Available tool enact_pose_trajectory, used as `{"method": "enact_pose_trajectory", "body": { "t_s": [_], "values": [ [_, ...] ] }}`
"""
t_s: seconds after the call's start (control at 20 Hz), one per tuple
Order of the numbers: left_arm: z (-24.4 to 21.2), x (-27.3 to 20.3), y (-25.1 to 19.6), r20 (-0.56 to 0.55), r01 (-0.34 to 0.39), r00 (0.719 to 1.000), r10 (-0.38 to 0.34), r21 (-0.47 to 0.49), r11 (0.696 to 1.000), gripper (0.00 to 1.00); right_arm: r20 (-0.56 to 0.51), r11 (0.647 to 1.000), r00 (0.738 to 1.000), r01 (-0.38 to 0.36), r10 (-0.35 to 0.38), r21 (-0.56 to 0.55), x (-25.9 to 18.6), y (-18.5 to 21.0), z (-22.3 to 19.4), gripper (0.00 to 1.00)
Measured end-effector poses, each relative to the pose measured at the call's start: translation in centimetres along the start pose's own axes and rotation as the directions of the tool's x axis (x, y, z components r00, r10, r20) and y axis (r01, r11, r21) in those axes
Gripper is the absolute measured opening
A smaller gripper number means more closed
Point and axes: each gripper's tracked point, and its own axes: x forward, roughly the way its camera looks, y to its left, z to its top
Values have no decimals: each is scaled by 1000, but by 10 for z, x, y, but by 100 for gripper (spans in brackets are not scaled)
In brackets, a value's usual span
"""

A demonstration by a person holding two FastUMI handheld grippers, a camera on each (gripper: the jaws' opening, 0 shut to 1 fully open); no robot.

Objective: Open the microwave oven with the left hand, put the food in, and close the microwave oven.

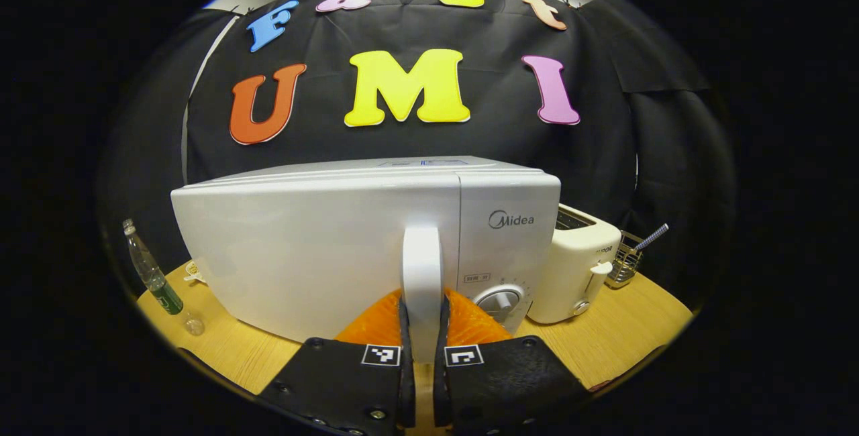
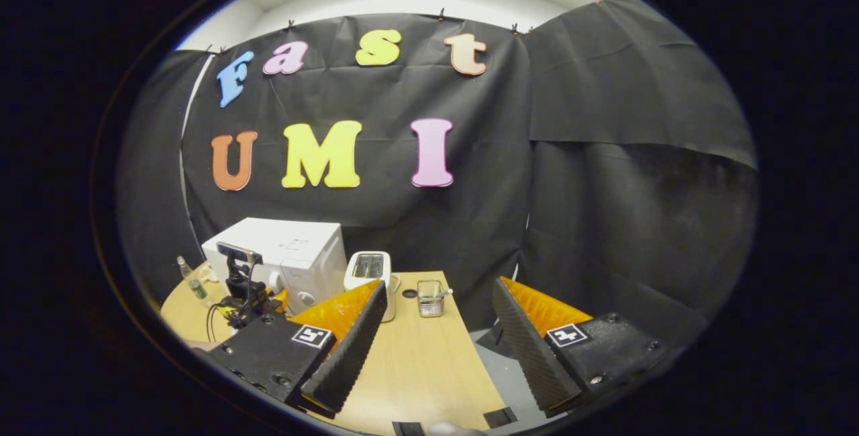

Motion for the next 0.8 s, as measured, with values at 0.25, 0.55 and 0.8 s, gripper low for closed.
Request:
{"method": "enact_pose_trajectory", "body": {
  "t_s": [0.25,0.55,0.8],
  "values": [
    [-4,-21,3,11,-1,1000,1,11,1000,6,8,1000,1000,2,-2,-2,-4,2,2,100],
    [-21,-90,26,-5,-5,1000,5,5,1000,8,2,998,999,-48,48,-29,-9,31,-4,92],
    [-36,-146,63,-31,-34,999,35,29,999,10,14,991,992,-125,126,-38,-19,72,-4,92]
  ]
}}
